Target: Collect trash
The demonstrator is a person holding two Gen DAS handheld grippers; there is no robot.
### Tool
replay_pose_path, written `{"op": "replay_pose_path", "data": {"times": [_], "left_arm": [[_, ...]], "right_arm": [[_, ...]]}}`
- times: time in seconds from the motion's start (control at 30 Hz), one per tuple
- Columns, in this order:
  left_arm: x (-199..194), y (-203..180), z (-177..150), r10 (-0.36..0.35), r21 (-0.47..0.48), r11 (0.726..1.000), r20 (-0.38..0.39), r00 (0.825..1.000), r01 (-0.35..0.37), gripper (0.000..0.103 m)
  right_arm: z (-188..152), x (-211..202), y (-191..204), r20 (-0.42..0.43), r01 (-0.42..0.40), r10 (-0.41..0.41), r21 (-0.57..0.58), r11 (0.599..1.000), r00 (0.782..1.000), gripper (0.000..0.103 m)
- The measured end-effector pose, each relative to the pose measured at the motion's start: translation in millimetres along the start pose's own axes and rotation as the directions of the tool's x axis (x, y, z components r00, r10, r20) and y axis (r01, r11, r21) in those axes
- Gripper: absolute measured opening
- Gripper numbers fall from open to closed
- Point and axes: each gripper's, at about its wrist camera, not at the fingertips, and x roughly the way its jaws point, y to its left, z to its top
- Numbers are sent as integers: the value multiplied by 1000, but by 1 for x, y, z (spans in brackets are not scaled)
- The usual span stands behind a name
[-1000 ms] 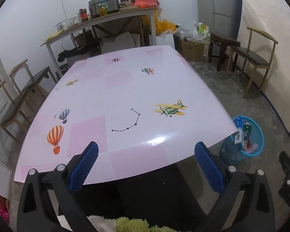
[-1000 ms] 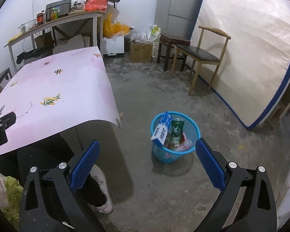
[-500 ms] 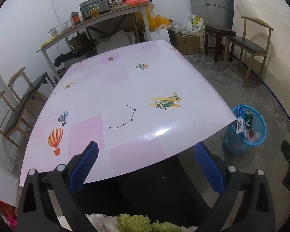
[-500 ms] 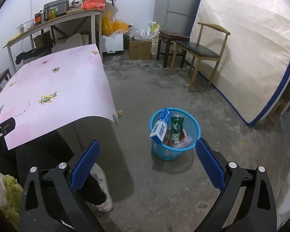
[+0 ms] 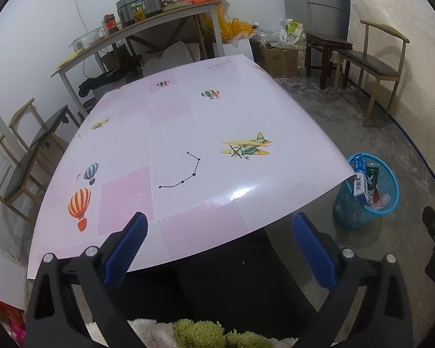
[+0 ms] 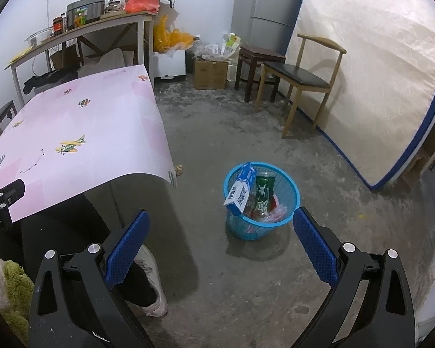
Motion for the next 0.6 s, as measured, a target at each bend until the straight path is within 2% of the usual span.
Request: {"op": "replay_pose_path", "data": {"times": [0.6], "left_arm": [[1, 1, -1, -5, 0, 1000, -4, 1000, 5, 98]], "right_arm": [[0, -2, 4, 3, 5, -5, 8, 1000, 1000, 95]]}}
